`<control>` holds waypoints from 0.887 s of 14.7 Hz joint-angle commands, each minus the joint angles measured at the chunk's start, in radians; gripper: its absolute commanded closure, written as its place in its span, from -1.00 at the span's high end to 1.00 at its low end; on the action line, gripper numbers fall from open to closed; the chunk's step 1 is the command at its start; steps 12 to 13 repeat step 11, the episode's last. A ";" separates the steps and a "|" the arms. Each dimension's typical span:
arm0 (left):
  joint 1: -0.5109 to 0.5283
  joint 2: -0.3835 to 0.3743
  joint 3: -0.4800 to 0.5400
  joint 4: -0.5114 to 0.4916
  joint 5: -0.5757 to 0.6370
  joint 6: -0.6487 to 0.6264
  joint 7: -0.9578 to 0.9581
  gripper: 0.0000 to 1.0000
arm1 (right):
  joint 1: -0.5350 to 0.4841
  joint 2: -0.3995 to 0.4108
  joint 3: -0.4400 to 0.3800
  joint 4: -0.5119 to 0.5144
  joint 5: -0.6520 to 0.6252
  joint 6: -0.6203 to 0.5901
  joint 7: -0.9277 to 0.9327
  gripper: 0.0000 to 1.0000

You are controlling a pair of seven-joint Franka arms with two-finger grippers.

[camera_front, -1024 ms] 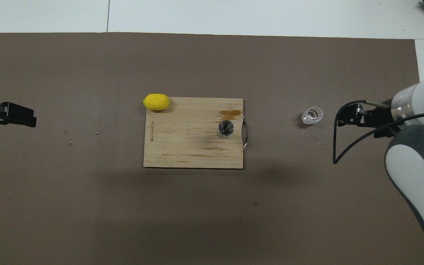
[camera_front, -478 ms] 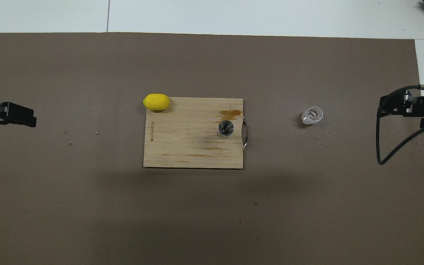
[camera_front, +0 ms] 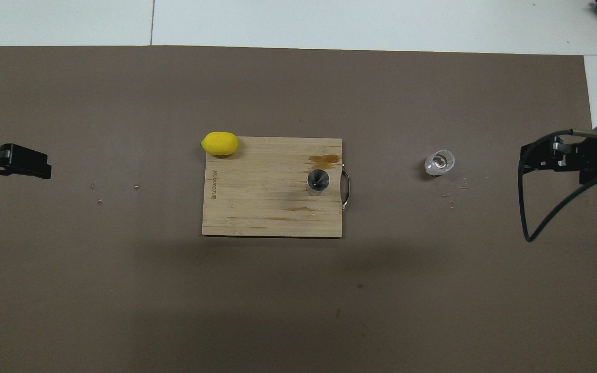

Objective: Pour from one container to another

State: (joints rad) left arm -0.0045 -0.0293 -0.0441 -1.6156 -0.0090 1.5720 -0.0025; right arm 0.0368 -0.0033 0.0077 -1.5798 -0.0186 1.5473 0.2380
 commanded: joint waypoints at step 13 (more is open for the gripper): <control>0.004 -0.009 -0.002 -0.003 -0.011 -0.009 -0.010 1.00 | -0.008 0.002 0.002 0.007 0.032 -0.019 -0.031 1.00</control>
